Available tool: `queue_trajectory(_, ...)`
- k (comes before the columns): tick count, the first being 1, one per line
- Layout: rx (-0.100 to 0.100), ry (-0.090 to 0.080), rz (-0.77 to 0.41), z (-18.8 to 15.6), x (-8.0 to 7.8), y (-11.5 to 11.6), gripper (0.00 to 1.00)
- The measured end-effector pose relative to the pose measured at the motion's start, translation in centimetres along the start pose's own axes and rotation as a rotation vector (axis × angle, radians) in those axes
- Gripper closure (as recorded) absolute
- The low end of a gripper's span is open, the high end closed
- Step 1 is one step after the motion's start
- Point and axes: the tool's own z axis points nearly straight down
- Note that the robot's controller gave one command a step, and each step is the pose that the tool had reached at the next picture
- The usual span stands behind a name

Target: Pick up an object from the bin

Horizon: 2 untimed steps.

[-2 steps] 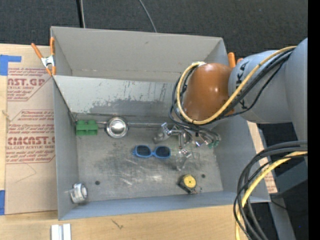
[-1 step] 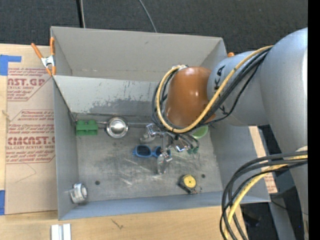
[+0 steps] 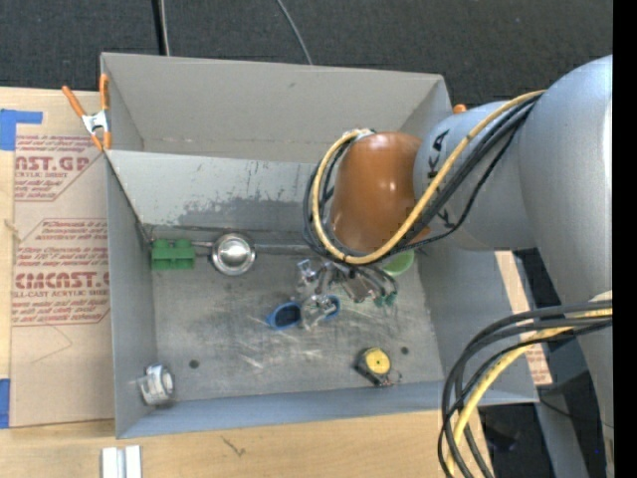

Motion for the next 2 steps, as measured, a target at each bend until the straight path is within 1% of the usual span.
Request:
queue_trajectory(1, 0.002, -0.006, -0.048, -10.1, 1.8, 1.8, 1.00)
queue_trajectory(2, 0.003, -0.010, -0.084, -18.8, -0.6, 4.0, 1.00)
